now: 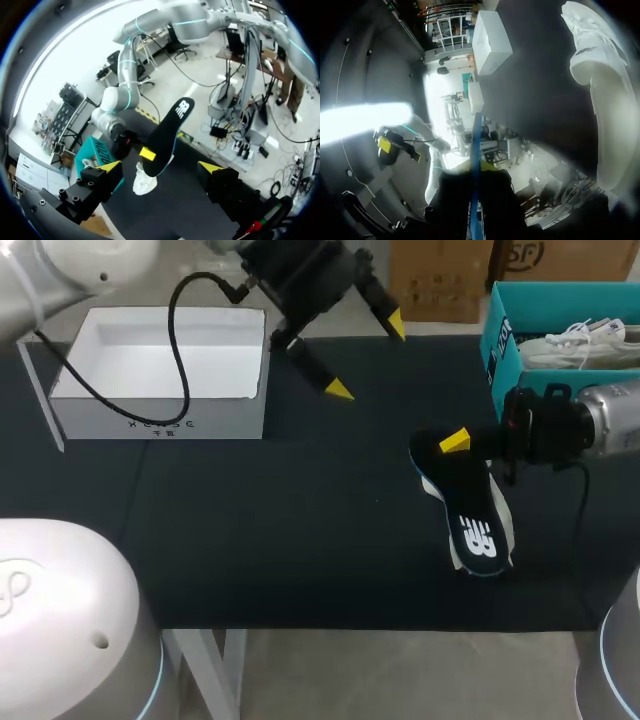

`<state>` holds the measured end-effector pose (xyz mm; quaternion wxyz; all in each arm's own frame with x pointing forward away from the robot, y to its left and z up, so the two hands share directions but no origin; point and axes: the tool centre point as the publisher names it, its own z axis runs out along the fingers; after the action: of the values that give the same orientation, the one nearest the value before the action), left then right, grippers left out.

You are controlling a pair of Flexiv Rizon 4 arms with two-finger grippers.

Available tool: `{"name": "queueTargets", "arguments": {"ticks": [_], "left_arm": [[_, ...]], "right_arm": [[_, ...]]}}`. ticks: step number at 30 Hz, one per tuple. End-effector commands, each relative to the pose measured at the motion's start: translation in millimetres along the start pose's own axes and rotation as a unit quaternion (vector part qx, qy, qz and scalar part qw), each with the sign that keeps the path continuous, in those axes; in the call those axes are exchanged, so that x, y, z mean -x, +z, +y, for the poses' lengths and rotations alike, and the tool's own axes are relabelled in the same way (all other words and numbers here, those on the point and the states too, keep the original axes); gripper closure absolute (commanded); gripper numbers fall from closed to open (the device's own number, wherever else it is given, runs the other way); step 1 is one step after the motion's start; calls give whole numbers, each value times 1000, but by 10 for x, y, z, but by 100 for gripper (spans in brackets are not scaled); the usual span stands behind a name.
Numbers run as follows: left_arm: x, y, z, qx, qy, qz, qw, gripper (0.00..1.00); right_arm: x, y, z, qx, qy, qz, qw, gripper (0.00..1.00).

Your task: Take the shoe out of the shoebox, open the shoe tongue, remove and reinsert the insole, then place the shoe into the shoebox

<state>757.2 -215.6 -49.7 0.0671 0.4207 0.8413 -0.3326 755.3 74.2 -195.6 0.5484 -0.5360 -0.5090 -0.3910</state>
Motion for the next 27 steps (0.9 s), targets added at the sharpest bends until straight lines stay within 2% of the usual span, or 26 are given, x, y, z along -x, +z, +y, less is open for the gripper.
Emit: {"name": "queueTargets", "arguments": {"ticks": [1, 13, 15, 21, 25, 27], "left_arm": [[25, -8, -15, 2, 0, 8, 1000, 0], [25, -8, -15, 2, 0, 8, 1000, 0], [126, 42, -33, 30, 74, 51, 996, 0], [309, 209, 53, 114, 164, 164, 966, 0], [396, 261, 94, 124, 185, 187, 957, 0], [446, 274, 123, 105, 195, 181, 958, 0]], "right_arm": [[0, 5, -1, 0, 1, -1, 1000, 100], [0, 5, -1, 0, 1, -1, 1000, 100], [0, 5, -1, 0, 1, -1, 1000, 100], [0, 5, -1, 0, 1, -1, 1000, 100], [0, 5, -1, 0, 1, -1, 1000, 100], [0, 5, -1, 0, 1, -1, 1000, 100]]}}
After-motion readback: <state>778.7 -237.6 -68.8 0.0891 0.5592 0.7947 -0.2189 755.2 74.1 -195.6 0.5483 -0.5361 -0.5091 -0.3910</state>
